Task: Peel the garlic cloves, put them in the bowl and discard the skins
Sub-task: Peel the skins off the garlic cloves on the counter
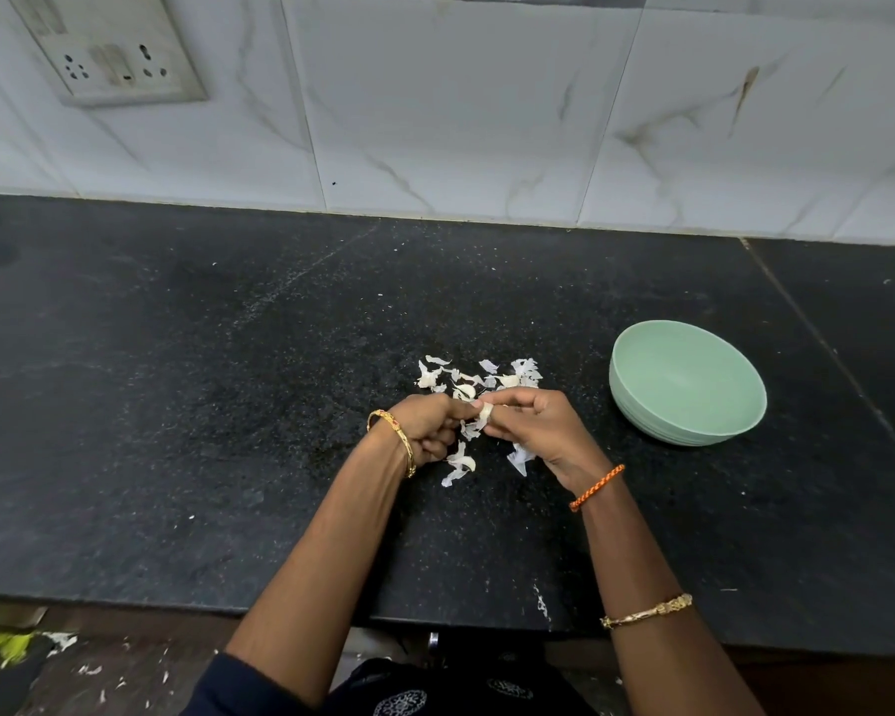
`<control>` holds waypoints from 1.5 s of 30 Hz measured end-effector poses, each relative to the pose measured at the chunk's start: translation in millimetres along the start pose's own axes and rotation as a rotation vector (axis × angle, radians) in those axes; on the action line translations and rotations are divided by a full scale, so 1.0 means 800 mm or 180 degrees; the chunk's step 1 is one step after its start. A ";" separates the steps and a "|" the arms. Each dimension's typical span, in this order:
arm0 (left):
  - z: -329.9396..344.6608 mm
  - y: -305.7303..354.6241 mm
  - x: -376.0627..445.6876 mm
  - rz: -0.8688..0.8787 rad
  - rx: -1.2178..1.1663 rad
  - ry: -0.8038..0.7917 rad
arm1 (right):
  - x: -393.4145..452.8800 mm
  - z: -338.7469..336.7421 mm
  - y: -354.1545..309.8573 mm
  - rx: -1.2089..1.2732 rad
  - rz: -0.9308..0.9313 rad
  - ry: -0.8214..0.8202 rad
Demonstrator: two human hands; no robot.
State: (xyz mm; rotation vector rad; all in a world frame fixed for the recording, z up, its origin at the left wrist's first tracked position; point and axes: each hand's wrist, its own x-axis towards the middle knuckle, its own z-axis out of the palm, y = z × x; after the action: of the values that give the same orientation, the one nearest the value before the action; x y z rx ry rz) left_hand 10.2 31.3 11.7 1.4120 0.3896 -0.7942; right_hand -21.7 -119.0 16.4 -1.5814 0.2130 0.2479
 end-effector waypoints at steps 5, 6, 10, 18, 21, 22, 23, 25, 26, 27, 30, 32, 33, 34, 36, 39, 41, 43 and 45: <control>0.006 -0.001 -0.001 0.0221 0.0022 0.0193 | 0.001 -0.003 -0.001 -0.0079 -0.0041 0.0074; 0.008 -0.003 -0.001 0.0283 0.0034 0.0284 | 0.002 -0.002 -0.001 -0.0145 -0.0060 0.0114; 0.018 -0.007 -0.001 0.0552 0.0425 0.0700 | 0.001 0.001 0.000 -0.0694 -0.0202 0.0360; 0.025 0.003 -0.001 0.0652 0.1028 0.0971 | 0.004 0.016 0.005 -0.1355 -0.0596 0.0873; 0.027 0.007 -0.007 0.0619 0.0883 0.0873 | 0.009 0.011 0.005 -0.0999 -0.0435 0.0729; 0.026 0.007 -0.008 0.0630 0.0796 0.0867 | 0.011 0.008 0.004 -0.0732 -0.0302 0.0619; 0.025 0.009 -0.009 0.0671 0.0706 0.0871 | 0.012 0.004 0.002 -0.0467 -0.0170 0.0519; 0.022 0.012 -0.012 0.0773 0.0612 0.0839 | 0.015 -0.002 -0.005 -0.0216 0.0018 0.0428; 0.021 0.015 -0.013 0.0795 0.0618 0.0812 | 0.016 -0.005 -0.010 -0.0243 0.0089 0.0387; 0.020 0.017 -0.015 0.0807 0.0692 0.0795 | 0.017 -0.009 -0.016 -0.0350 0.0150 0.0320; 0.018 0.027 -0.015 0.0779 0.0982 0.0839 | 0.020 -0.018 -0.029 -0.0794 0.0222 0.0106; 0.016 0.033 -0.013 0.0740 0.0871 0.0785 | 0.024 -0.021 -0.034 -0.0884 0.0256 0.0027; 0.014 0.036 -0.014 0.0724 0.0717 0.0719 | 0.025 -0.023 -0.035 -0.0875 0.0252 0.0007; 0.013 0.038 -0.015 0.0726 0.0561 0.0649 | 0.026 -0.024 -0.036 -0.0865 0.0219 0.0002; 0.009 0.040 -0.019 0.0798 0.0319 0.0564 | 0.027 -0.026 -0.036 -0.0897 0.0119 0.0086; 0.003 0.038 -0.022 0.0881 -0.0082 0.0542 | 0.027 -0.030 -0.035 -0.0949 -0.0059 0.0395; 0.001 0.037 -0.023 0.0923 -0.0223 0.0507 | 0.026 -0.030 -0.037 -0.0866 -0.0140 0.0515; 0.001 0.036 -0.026 0.0963 -0.0231 0.0428 | 0.024 -0.029 -0.038 -0.0882 -0.0253 0.0628; 0.002 0.034 -0.026 0.1004 -0.0155 0.0350 | 0.023 -0.027 -0.041 -0.0807 -0.0342 0.0616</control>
State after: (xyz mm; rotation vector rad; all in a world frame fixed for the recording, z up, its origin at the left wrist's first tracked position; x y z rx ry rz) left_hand 14.5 34.3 45.2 1.4309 0.2592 -0.4494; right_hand 6.0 -139.2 42.5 -1.8641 0.2533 0.0379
